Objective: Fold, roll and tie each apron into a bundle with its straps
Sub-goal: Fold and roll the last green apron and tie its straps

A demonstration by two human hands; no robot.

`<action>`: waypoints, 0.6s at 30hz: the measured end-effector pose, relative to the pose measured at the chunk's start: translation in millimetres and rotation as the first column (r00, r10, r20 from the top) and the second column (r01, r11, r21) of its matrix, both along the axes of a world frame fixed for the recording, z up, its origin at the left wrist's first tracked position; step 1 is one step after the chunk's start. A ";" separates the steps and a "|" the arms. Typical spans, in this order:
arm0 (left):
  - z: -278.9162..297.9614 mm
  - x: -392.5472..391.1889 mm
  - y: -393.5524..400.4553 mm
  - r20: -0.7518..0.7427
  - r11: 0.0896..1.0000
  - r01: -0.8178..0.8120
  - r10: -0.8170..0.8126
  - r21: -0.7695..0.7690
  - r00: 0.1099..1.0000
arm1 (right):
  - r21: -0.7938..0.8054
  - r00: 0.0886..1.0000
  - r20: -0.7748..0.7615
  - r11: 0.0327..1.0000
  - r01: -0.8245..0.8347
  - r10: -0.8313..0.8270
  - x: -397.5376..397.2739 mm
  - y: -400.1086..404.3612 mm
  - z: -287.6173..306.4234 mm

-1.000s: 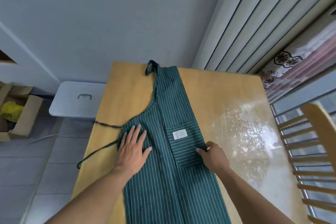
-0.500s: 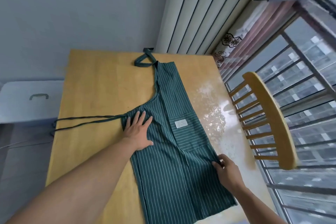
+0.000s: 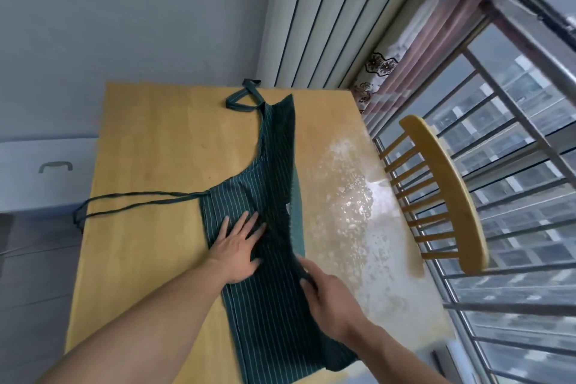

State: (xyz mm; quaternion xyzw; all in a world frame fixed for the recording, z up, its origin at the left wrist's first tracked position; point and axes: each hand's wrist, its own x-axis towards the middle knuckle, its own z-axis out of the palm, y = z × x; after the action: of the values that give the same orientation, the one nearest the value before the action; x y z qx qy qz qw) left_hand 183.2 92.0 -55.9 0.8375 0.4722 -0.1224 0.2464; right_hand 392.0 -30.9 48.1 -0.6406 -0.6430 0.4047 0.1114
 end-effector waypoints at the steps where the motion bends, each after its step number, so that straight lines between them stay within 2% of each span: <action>1: -0.7 -2.0 -1.8 -0.031 1.000 -0.008 0.008 -0.003 0.999 | 0.020 0.999 0.015 0.999 -0.039 0.038 -8.9 -2.4 -2.3; 6: -0.6 -26.6 -8.6 -0.067 0.998 -0.060 0.058 -0.026 0.996 | 0.138 0.996 0.081 0.990 -0.034 0.022 -45.0 -12.9 -19.1; 8: 0.8 -38.5 -14.3 0.053 0.991 -0.134 0.135 -0.012 0.990 | 0.117 0.990 0.117 0.989 -0.092 0.078 -58.3 -19.2 -24.8; 9: 3.4 -42.3 -15.4 0.188 0.959 -0.275 0.283 -0.064 0.941 | 0.080 0.982 0.140 0.987 -0.141 0.129 -65.1 -21.3 -26.4; 10: 10.6 -44.7 -14.0 0.306 0.869 -0.468 0.494 -0.160 0.814 | 0.016 0.969 0.154 0.980 -0.199 0.195 -72.0 -22.3 -26.3; 11: 15.7 -46.3 -10.9 0.368 0.741 -0.624 0.668 -0.249 0.647 | -0.070 0.947 0.164 0.961 -0.267 0.275 -78.0 -22.6 -26.9; 12: 19.7 -47.7 -5.9 0.377 0.609 -0.718 0.786 -0.337 0.490 | -0.166 0.918 0.158 0.926 -0.339 0.365 -83.3 -22.5 -25.3; 13: 20.4 -50.1 -0.1 0.353 0.512 -0.754 0.852 -0.411 0.387 | -0.251 0.888 0.137 0.882 -0.398 0.439 -86.9 -23.5 -24.5; 14: 19.4 -53.5 6.4 0.312 0.443 -0.750 0.893 -0.491 0.324 | -0.297 0.876 0.118 0.859 -0.418 0.467 -88.3 -25.4 -23.9; 15: 18.3 -56.8 10.5 0.282 0.408 -0.723 0.912 -0.558 0.297 | -0.305 0.895 0.118 0.873 -0.380 0.431 -88.3 -29.2 -25.4; 16: 18.9 -58.7 12.8 0.258 0.389 -0.698 0.921 -0.601 0.291 | -0.276 0.936 0.140 0.921 -0.276 0.323 -84.8 -32.7 -28.2; 18: 18.3 -57.1 15.3 0.216 0.384 -0.695 0.922 -0.608 0.321 | -0.157 0.968 0.246 0.984 0.086 -0.045 -71.2 -40.5 -36.5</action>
State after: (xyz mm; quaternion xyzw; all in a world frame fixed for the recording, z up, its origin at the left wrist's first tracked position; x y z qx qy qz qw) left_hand 126.0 107.3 -37.6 0.3972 0.7092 0.1614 0.5597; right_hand 320.8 -71.4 11.6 -0.7131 -0.5941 0.3720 -0.0082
